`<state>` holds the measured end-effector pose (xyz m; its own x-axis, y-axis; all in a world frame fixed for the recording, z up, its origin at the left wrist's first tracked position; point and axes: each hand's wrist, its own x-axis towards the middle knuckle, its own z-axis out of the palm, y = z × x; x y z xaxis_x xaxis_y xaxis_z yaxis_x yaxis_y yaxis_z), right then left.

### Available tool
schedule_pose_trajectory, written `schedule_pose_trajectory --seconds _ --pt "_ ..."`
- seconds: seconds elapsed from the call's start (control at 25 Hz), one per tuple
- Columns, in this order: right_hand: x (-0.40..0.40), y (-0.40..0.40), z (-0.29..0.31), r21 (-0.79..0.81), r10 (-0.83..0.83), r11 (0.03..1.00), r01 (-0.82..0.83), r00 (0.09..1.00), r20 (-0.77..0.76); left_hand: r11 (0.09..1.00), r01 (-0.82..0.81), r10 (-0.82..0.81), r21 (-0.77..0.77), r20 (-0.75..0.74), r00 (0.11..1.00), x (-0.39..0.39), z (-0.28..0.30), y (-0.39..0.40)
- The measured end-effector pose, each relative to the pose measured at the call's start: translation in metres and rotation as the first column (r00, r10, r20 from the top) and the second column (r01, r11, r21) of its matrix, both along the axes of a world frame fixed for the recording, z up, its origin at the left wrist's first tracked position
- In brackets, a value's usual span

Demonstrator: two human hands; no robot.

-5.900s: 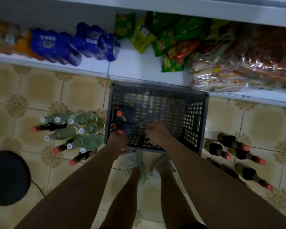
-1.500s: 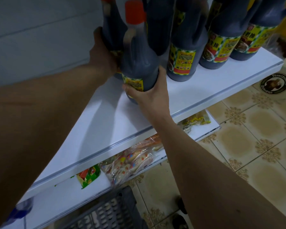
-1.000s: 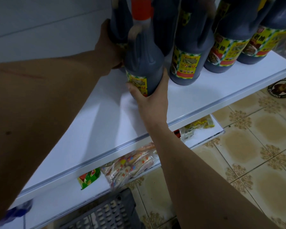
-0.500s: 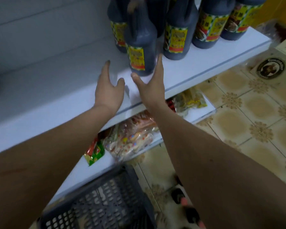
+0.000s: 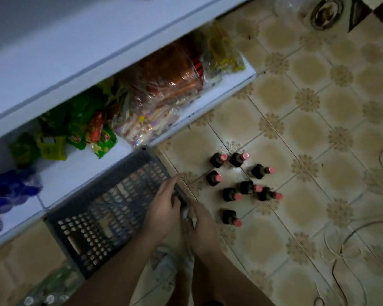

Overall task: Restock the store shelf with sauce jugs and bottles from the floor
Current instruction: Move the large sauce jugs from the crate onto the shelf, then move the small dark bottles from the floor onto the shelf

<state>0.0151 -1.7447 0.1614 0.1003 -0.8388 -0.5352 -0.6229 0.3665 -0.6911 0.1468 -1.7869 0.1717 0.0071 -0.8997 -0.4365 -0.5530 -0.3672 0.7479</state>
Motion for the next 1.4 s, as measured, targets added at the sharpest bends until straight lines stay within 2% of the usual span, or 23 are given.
schedule_pose_trajectory --seconds 0.2,0.28,0.4,0.52,0.64,0.84,0.92,1.12,1.4 --pt "-0.074 0.038 -0.044 0.194 -0.313 0.918 0.345 0.933 -0.178 0.958 0.108 -0.096 0.266 -0.058 0.994 -0.054 -0.060 0.011" --pt "-0.102 0.052 -0.074 0.305 -0.363 0.853 0.423 0.901 -0.237 0.945 0.171 -0.167 0.279 -0.040 0.985 -0.078 -0.085 0.008" --pt "-0.133 0.060 -0.119 0.414 -0.306 0.815 0.406 0.907 -0.289 0.957 0.168 -0.185 0.235 0.052 0.981 -0.106 -0.130 -0.008" --pt "-0.153 0.054 -0.162 0.362 -0.213 0.863 0.352 0.904 -0.372 0.971 0.139 -0.174 0.195 0.173 0.969 -0.128 -0.178 -0.030" --pt "-0.164 0.045 -0.200 0.311 -0.173 0.895 0.319 0.892 -0.418 0.932 0.310 -0.355 0.185 0.314 0.880 -0.141 -0.215 -0.049" --pt "-0.172 0.048 -0.248 0.242 -0.100 0.940 0.241 0.871 -0.480 0.852 0.490 -0.522 0.184 0.354 0.776 -0.155 -0.266 -0.072" --pt "-0.174 0.054 -0.256 0.196 -0.121 0.950 0.242 0.868 -0.483 0.855 0.487 -0.517 0.179 0.378 0.768 -0.160 -0.274 -0.077" --pt "-0.182 0.052 -0.251 0.118 -0.196 0.957 0.266 0.889 -0.413 0.908 0.415 -0.401 0.062 0.416 0.816 -0.153 -0.271 -0.076" --pt "-0.176 0.039 -0.175 0.040 -0.229 0.967 0.250 0.930 -0.288 0.944 0.330 -0.314 0.011 0.338 0.887 -0.122 -0.193 -0.052"
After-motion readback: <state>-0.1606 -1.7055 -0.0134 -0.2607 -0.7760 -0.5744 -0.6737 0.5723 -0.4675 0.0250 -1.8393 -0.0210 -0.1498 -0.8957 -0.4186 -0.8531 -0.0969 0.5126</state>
